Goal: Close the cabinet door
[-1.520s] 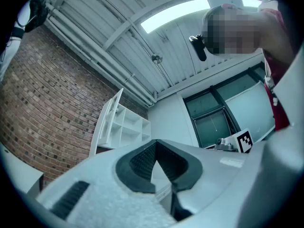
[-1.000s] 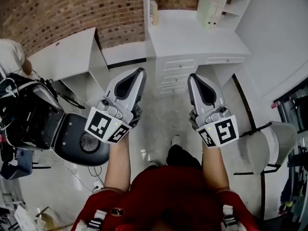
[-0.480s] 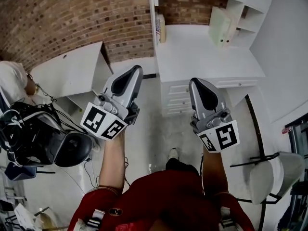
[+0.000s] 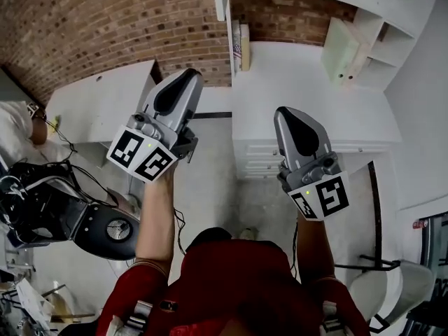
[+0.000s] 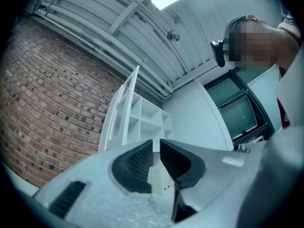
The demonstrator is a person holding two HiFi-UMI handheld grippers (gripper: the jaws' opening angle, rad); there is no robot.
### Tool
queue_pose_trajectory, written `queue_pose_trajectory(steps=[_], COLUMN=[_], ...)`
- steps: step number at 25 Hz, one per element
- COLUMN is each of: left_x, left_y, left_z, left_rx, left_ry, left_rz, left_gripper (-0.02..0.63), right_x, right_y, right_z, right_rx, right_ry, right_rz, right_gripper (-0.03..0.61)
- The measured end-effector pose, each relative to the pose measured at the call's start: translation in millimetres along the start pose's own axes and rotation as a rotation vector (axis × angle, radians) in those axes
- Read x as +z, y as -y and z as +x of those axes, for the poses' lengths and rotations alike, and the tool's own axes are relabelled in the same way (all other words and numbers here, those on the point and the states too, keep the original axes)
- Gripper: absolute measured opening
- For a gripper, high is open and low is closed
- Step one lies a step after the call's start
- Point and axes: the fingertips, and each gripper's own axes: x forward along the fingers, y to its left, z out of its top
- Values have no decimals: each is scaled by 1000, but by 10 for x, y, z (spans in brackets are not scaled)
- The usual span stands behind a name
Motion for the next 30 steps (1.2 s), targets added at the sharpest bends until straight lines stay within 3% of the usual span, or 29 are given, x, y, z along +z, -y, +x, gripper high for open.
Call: queue_pose_trajectory(steps=[8, 16, 21, 30], left_x=[-33, -188, -389, -325], left_y=[-659, -1142, -1264, -1272], left_z=[525, 1100, 1340, 1685], left_rx=[-9, -117, -198, -291], left_ry=[1, 10, 5, 34], left_rz=[18, 23, 53, 37], left_gripper=[92, 163, 189, 201], right_x=[-313, -556, -813, -851], right_y=[341, 744, 893, 1275], right_z=[462, 851, 951, 1189], right_rx=[10, -46, -92, -180], right_ry=[-35, -49, -52, -89], right_rz=[-4, -57, -88, -107], right_gripper=[14, 14, 14, 14])
